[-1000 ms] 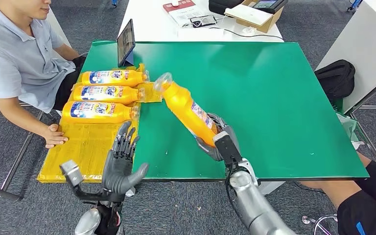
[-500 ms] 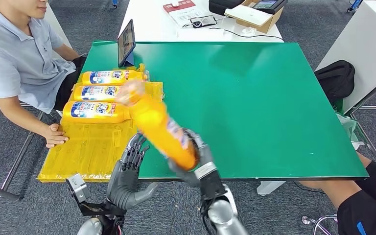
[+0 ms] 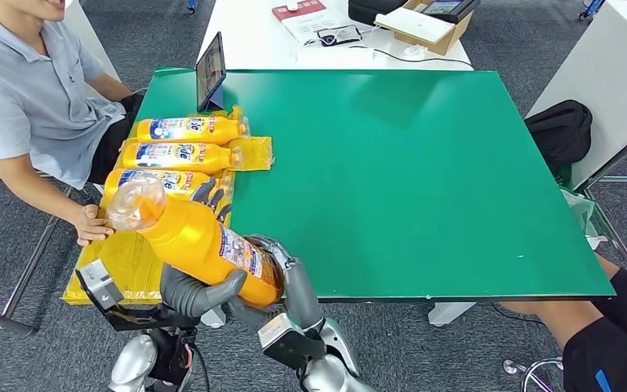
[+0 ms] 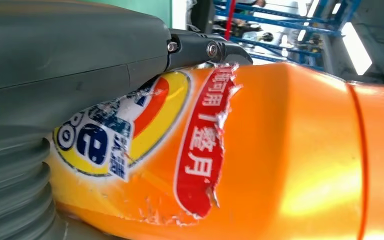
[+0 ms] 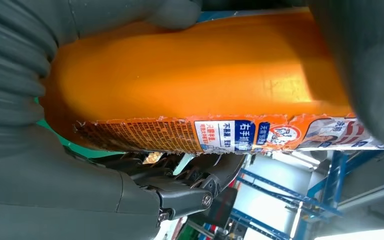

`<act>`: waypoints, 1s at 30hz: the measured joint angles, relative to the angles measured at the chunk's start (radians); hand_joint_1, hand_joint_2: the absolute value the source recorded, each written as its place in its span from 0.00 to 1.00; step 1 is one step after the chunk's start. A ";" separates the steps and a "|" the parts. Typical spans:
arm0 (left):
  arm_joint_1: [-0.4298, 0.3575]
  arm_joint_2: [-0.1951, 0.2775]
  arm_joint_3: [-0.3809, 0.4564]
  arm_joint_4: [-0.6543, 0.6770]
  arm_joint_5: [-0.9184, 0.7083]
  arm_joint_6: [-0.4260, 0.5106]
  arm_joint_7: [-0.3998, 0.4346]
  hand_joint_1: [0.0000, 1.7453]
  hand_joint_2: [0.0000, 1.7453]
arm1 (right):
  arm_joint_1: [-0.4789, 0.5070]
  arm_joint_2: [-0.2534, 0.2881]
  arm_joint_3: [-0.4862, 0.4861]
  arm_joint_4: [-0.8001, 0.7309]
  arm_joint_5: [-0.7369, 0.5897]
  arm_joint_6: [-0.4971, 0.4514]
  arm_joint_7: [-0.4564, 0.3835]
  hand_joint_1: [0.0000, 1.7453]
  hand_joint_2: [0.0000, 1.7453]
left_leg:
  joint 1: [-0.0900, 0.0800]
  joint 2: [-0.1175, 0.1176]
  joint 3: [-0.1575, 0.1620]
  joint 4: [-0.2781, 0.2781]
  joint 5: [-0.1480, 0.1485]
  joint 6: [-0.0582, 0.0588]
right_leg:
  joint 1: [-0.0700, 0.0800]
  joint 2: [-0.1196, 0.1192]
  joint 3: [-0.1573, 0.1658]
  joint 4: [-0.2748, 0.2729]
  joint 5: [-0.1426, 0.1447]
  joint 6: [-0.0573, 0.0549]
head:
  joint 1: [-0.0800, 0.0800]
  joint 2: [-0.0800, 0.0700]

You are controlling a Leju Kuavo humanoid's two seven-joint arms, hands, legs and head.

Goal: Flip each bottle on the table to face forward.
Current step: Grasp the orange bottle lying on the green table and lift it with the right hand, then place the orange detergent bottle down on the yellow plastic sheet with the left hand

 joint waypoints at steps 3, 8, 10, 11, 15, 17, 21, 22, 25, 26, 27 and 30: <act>0.002 0.016 0.000 0.000 -0.011 0.000 0.010 0.44 1.00 | -0.002 -0.010 0.031 0.008 -0.021 -0.019 0.002 1.00 1.00 | 0.000 0.000 0.000 0.000 0.000 0.000 | 0.000 0.000 0.000 0.000 0.000 0.000 | 0.000 0.000; 0.011 0.036 -0.004 -0.002 -0.046 -0.004 0.022 1.00 1.00 | -0.002 -0.026 0.060 0.020 -0.036 -0.041 0.003 1.00 1.00 | 0.000 0.000 0.000 0.000 0.000 0.000 | 0.000 0.000 0.000 0.000 0.000 0.000 | 0.000 0.000; 0.013 0.042 -0.005 -0.002 -0.042 -0.013 0.028 1.00 1.00 | -0.001 -0.029 0.063 0.023 -0.037 -0.046 0.003 0.56 1.00 | 0.000 0.000 0.000 0.000 0.000 0.000 | 0.000 0.000 0.000 0.000 0.000 0.000 | 0.000 0.000; 0.013 0.044 -0.005 -0.002 -0.038 -0.017 0.030 1.00 1.00 | -0.001 -0.031 0.063 0.025 -0.037 -0.048 0.003 0.31 1.00 | 0.000 0.000 0.000 0.000 0.000 0.000 | 0.000 0.000 0.000 0.000 0.000 0.000 | 0.000 0.000; 0.014 0.048 -0.004 -0.003 -0.014 -0.026 0.035 1.00 1.00 | 0.006 -0.033 0.069 0.034 -0.035 -0.048 0.003 0.00 1.00 | 0.000 0.000 0.000 0.000 0.000 0.000 | 0.000 0.000 0.000 0.000 0.000 0.000 | 0.000 0.000; 0.014 0.048 -0.002 -0.006 0.000 -0.021 0.037 1.00 1.00 | 0.011 -0.034 0.071 0.038 -0.033 -0.046 0.002 0.00 1.00 | 0.000 0.000 0.000 0.000 0.000 0.000 | 0.000 0.000 0.000 0.000 0.000 0.000 | 0.000 0.000; 0.013 0.040 0.013 -0.013 0.044 0.024 0.049 1.00 1.00 | 0.013 -0.035 0.073 0.043 -0.032 -0.041 0.002 0.00 1.00 | 0.000 0.000 0.000 0.000 0.000 0.000 | 0.000 0.000 0.000 0.000 0.000 0.000 | 0.000 0.000; 0.012 0.035 0.021 -0.015 0.055 0.042 0.053 1.00 1.00 | 0.015 -0.035 0.074 0.043 -0.032 -0.040 0.002 0.00 1.00 | 0.000 0.000 0.000 0.000 0.000 0.000 | 0.000 0.000 0.000 0.000 0.000 0.000 | 0.000 0.000; 0.007 0.018 0.048 -0.018 0.066 0.100 0.061 1.00 1.00 | 0.017 -0.039 0.077 0.043 -0.036 -0.046 0.002 0.00 0.50 | 0.000 0.000 0.000 0.000 0.000 0.000 | 0.000 0.000 0.000 0.000 0.000 0.000 | 0.000 0.000; 0.004 0.012 0.057 -0.018 0.060 0.128 0.063 1.00 1.00 | 0.018 -0.040 0.078 0.043 -0.038 -0.054 0.002 0.00 0.25 | 0.000 0.000 0.000 0.000 0.000 0.000 | 0.000 0.000 0.000 0.000 0.000 0.000 | 0.000 0.000; -0.001 0.008 0.065 -0.018 0.040 0.167 0.064 1.00 1.00 | 0.018 -0.041 0.079 0.041 -0.040 -0.066 0.002 0.00 0.00 | 0.000 0.000 0.000 0.000 0.000 0.000 | 0.000 0.000 0.000 0.000 0.000 0.000 | 0.000 0.000; -0.019 0.003 0.086 -0.017 -0.085 0.303 0.057 1.00 1.00 | 0.021 -0.047 0.088 0.027 -0.048 -0.120 0.002 0.00 0.00 | 0.000 0.000 0.000 0.000 0.000 0.000 | 0.000 0.000 0.000 0.000 0.000 0.000 | 0.000 0.000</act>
